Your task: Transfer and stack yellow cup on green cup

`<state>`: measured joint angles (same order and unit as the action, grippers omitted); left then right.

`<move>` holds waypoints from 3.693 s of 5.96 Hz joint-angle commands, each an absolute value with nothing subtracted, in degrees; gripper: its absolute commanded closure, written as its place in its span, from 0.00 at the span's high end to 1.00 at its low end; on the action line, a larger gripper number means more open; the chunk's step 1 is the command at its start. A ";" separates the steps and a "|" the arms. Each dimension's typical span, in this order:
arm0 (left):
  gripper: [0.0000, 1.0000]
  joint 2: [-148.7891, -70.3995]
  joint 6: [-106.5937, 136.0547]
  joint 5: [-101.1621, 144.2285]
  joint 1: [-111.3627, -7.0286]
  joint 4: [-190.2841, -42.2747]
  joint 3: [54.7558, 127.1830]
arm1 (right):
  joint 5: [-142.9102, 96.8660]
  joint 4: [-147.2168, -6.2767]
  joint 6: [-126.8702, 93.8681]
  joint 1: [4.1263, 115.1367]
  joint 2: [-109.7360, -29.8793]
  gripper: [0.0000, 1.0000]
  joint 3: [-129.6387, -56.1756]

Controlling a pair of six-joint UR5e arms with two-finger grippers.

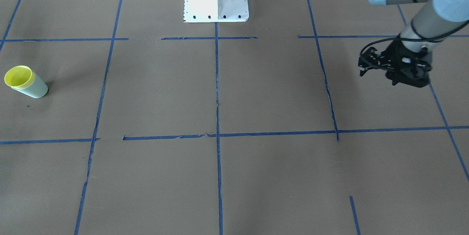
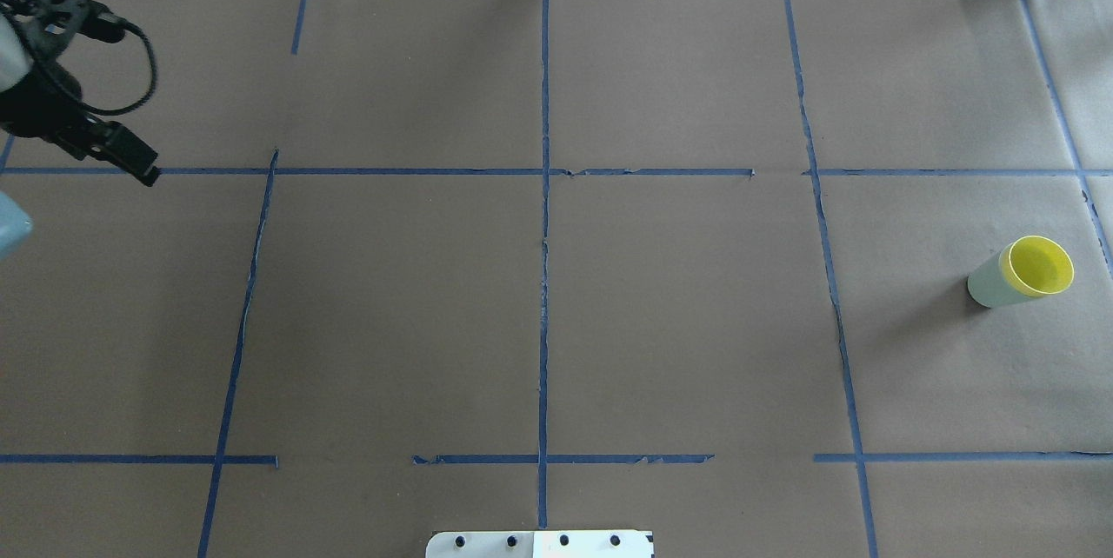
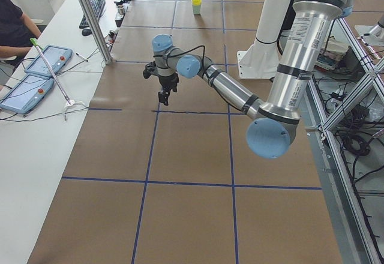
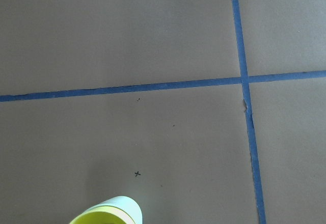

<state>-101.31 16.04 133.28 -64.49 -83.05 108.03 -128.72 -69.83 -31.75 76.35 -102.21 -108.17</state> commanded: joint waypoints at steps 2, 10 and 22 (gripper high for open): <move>1.00 -88.47 1.43 140.97 -79.30 -83.50 105.65 | -129.11 -69.96 -31.03 76.46 -102.13 1.00 -107.76; 1.00 -79.99 -5.45 140.27 -87.63 -83.58 102.74 | -133.16 -97.39 2.37 86.05 -103.36 1.00 -110.04; 1.00 -80.24 -6.24 132.10 -91.05 -78.84 103.19 | -133.68 -97.03 2.02 85.87 -103.45 1.00 -107.93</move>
